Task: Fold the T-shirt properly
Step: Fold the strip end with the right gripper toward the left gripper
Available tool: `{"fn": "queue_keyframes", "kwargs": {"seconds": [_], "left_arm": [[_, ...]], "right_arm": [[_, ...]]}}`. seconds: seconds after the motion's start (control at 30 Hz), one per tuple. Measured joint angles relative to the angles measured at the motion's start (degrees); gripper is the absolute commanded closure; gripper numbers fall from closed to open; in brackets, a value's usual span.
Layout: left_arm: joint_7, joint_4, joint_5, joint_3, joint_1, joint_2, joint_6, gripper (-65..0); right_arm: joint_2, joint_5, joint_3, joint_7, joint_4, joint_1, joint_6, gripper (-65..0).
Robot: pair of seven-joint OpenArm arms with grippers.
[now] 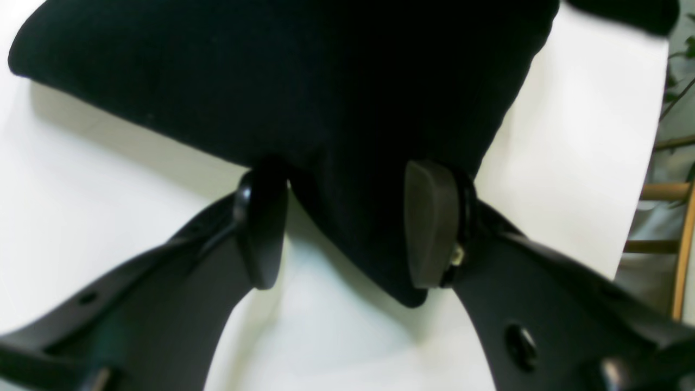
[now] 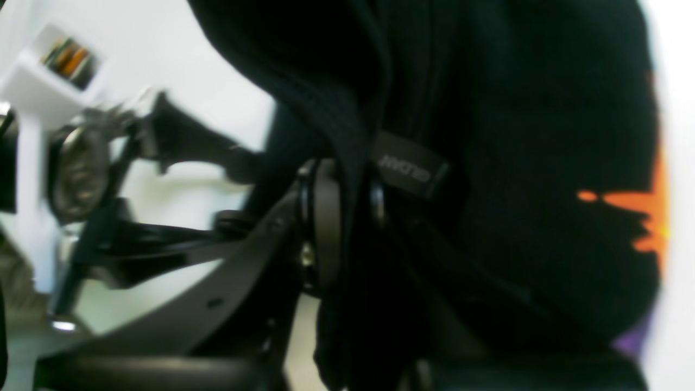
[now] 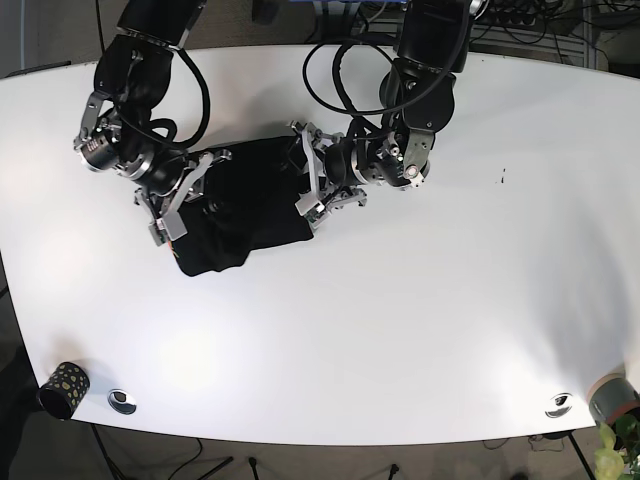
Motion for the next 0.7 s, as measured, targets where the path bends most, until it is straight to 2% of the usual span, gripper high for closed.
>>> {"fn": "queue_keyframes", "kwargs": {"seconds": [0.13, 0.2, 0.33, 0.4, 0.5, 0.57, 0.7], "left_arm": [[0.61, 1.36, 0.61, 0.0, 0.15, -0.24, 0.26, -31.8], [1.05, 1.77, 0.85, 0.0, 0.13, -0.35, 0.42, -31.8], [1.22, 2.16, 1.05, 0.0, 0.2, -0.33, 0.42, -31.8], [1.46, 2.69, 1.36, 0.0, 0.31, -0.37, 0.46, -31.8], [1.49, 2.75, 1.46, -0.02, 0.31, -0.39, 0.46, -31.8], [1.49, 2.75, 1.46, 0.0, 0.31, -0.37, 0.46, -31.8], [1.49, 2.75, 1.46, -0.02, 0.28, -0.35, 0.46, -31.8]], "right_arm": [[-0.66, 0.59, -1.03, 0.11, -1.81, 0.42, 0.04, -0.6], [-0.5, 0.44, -0.83, 0.26, -3.13, 1.38, 0.02, -4.4], [-0.22, 0.22, -0.76, 1.97, -6.4, 2.93, -0.22, -25.5], [-0.39, 0.59, -0.79, 2.82, -6.86, 2.95, -0.15, -39.6], [-0.48, 0.94, -0.87, 2.75, -6.86, 2.93, -0.09, -54.1], [-0.48, 0.72, -1.86, 3.02, -6.86, 2.93, -0.2, -59.1], [-0.15, 0.57, -5.95, 2.99, -6.86, 2.95, -0.15, -59.9]]}}
